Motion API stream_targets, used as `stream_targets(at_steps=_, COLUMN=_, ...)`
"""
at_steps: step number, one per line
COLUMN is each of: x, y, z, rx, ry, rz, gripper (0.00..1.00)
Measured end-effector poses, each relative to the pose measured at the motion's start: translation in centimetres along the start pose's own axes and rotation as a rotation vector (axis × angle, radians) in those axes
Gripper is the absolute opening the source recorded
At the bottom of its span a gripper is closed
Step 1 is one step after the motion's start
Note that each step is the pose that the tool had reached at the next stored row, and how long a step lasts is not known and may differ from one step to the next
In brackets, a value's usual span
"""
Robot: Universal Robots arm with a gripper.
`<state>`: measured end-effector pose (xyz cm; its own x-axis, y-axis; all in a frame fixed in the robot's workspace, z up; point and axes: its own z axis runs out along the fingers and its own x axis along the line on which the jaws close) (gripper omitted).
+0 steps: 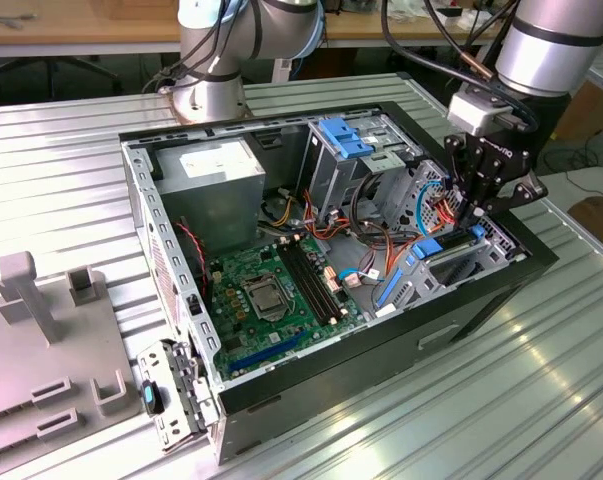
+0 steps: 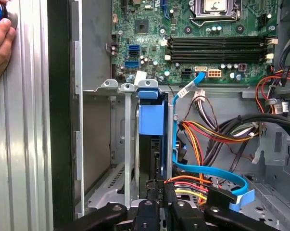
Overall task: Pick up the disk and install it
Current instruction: 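Insert the first disk wire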
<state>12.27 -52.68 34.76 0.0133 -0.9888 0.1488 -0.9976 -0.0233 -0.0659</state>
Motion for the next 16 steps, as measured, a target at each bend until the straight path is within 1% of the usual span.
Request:
stream_targets(at_steps=9, x=0.2, y=0.07, z=0.21, rx=-0.0002, ry=0.0, rz=0.002, gripper=0.17)
stream_targets(at_steps=16, x=0.15, y=0.1, z=0.64, rx=-0.0002, ry=-0.0004, rz=0.002, gripper=0.17)
